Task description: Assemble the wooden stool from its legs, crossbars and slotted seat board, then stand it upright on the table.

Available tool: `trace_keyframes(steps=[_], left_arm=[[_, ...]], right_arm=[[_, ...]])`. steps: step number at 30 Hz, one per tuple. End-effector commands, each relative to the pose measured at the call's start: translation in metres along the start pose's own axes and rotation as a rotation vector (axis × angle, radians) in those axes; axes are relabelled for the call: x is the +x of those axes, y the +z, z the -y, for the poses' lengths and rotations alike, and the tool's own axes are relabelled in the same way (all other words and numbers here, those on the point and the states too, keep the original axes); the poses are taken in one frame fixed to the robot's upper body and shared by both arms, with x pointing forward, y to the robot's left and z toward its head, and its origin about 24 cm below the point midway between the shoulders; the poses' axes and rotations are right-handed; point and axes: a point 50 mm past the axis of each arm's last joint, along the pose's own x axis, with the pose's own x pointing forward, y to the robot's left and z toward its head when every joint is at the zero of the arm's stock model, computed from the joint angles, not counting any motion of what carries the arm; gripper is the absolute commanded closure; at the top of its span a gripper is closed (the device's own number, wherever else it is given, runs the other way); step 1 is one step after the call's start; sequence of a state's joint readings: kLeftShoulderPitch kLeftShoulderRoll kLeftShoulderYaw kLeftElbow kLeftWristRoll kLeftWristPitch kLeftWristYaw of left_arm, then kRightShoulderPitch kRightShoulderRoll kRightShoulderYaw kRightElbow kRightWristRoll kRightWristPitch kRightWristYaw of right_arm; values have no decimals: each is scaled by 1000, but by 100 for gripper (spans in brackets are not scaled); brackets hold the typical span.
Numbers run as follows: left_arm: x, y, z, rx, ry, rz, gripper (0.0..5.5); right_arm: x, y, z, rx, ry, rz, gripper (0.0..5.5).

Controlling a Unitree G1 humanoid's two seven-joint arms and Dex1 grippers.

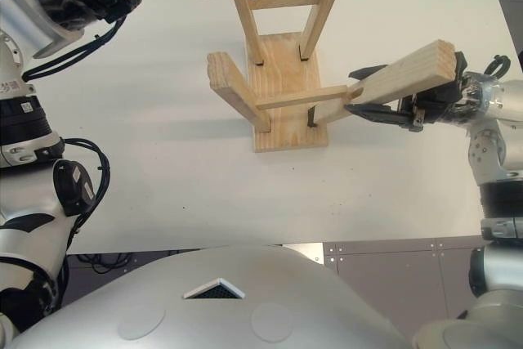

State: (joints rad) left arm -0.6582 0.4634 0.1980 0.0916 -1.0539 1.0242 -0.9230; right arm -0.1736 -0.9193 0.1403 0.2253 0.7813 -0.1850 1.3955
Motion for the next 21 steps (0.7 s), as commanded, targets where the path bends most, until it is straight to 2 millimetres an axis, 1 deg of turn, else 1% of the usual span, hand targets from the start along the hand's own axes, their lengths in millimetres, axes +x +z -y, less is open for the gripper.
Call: trace_keyframes(steps=[1, 4, 6, 9, 11, 14, 17, 21], left_arm=[[7, 2, 3, -29, -24, -26, 59], [9, 2, 2, -48, -34, -26, 59], [11, 1, 3, -57, -42, -32, 59], [11, 1, 3, -70, -44, -28, 59], [12, 2, 2, -77, -45, -29, 59], [14, 6, -1, -84, -48, -30, 59], [15, 8, -3, -94, -47, -27, 59], [14, 8, -7, -115, -39, -16, 59]], right_arm=[[-49, -108, -64, 491, 83, -736, 344], [-60, -110, -68, 463, 148, -824, 344], [-61, -114, -73, 494, 172, -832, 344], [-42, -122, -86, 549, 184, -739, 344], [-26, -131, -99, 574, 181, -680, 344], [-8, -142, -115, 606, 164, -612, 344], [9, -146, -124, 655, 129, -528, 344], [35, -141, -137, 700, 121, -403, 344]])
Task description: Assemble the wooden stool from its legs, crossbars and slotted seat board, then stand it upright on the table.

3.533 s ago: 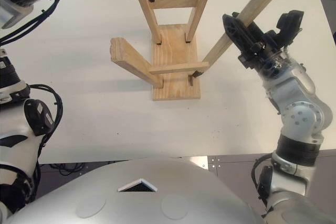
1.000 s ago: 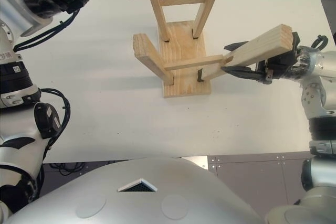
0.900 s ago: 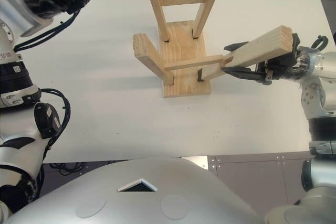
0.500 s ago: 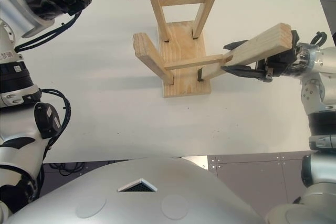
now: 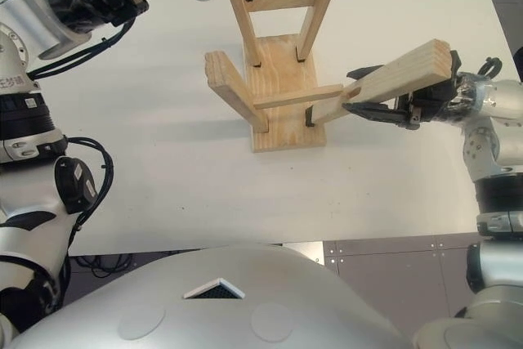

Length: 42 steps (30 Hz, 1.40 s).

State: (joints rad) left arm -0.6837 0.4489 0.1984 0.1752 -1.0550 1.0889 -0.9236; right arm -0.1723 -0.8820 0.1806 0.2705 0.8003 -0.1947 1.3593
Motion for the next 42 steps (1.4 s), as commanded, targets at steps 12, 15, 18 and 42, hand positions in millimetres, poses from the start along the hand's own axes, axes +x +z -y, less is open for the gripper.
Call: trace_keyframes(steps=[12, 15, 18, 42], left_arm=[[15, 17, 1, -17, -42, -1, 59], [14, 17, 1, -12, -39, 6, 59], [12, 15, 2, -5, -37, 17, 59], [-1, -2, 11, 24, 15, 109, 59]], right_arm=[[53, -124, -124, 515, 106, -390, 344], [42, -113, -89, 391, 53, -437, 344], [30, -103, -69, 345, 83, -506, 344], [54, -56, -30, 172, 359, -798, 344]])
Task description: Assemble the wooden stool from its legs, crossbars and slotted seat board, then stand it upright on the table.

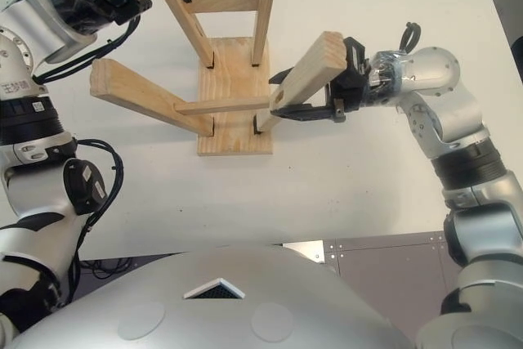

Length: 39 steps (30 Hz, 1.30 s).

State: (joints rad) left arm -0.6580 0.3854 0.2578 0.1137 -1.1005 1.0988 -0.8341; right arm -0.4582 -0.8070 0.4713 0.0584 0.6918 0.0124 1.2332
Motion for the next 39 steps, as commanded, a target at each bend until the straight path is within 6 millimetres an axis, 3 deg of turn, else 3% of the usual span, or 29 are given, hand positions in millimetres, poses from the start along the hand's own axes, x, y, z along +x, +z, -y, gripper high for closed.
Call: trace_keyframes(steps=[1, 18, 26, 29, 33, 37, 39], left_arm=[[-6, 1, 6, 26, 21, 44, 59], [-11, -10, 0, 10, 59, 69, 59], [-14, -25, -6, -6, 87, 83, 59], [-16, -26, -7, 40, 110, 31, 59], [-5, 4, 3, 173, 71, -44, 59], [-2, 0, 2, 324, 159, -230, 59], [-2, -3, 4, 360, 192, -302, 59]], right_arm=[[-23, -89, -47, 333, 116, -668, 344], [4, -99, -38, 276, 188, -717, 344], [5, -111, -38, 284, 298, -904, 344], [-2, -119, -43, 299, 319, -971, 344], [-3, -113, -42, 343, 234, -894, 344], [-3, -108, -35, 301, 190, -912, 344], [-6, -107, -31, 203, 202, -1025, 344]])
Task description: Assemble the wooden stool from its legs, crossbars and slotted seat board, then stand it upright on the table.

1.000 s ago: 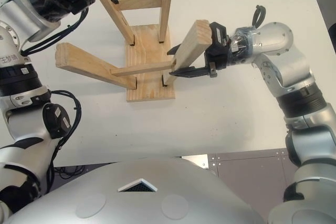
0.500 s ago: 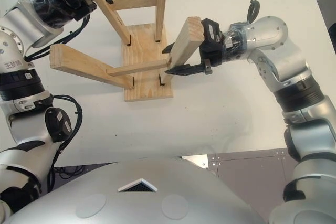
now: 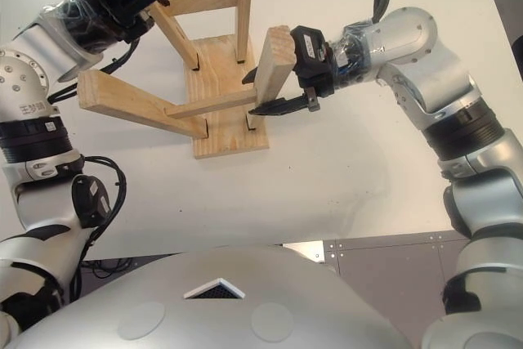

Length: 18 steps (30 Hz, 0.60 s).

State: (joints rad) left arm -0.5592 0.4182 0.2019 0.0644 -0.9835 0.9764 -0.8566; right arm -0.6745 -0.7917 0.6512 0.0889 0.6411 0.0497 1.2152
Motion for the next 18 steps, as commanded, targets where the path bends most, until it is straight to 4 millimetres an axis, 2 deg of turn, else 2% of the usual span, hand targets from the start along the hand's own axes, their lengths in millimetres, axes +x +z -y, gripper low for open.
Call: trace_keyframes(steps=[1, 3, 6, 11, 13, 16, 18], left_arm=[[12, 15, 21, 291, 40, -264, 59], [15, 19, 28, 306, 11, -253, 59], [16, 19, 30, 300, 3, -224, 59], [6, 8, 20, 225, 54, -201, 59], [11, 23, 27, 286, 13, -237, 59], [32, 62, 49, 449, -85, -288, 59], [42, 77, 63, 525, -149, -335, 59]], right_arm=[[-15, -128, -60, 244, 176, -969, 344], [-20, -134, -60, 161, 258, -1088, 344], [-20, -138, -65, 149, 329, -1120, 344], [-4, -174, -126, 265, 431, -1124, 344], [4, -176, -136, 330, 322, -1065, 344], [11, -155, -116, 431, 10, -857, 344], [7, -139, -102, 401, -90, -795, 345]])
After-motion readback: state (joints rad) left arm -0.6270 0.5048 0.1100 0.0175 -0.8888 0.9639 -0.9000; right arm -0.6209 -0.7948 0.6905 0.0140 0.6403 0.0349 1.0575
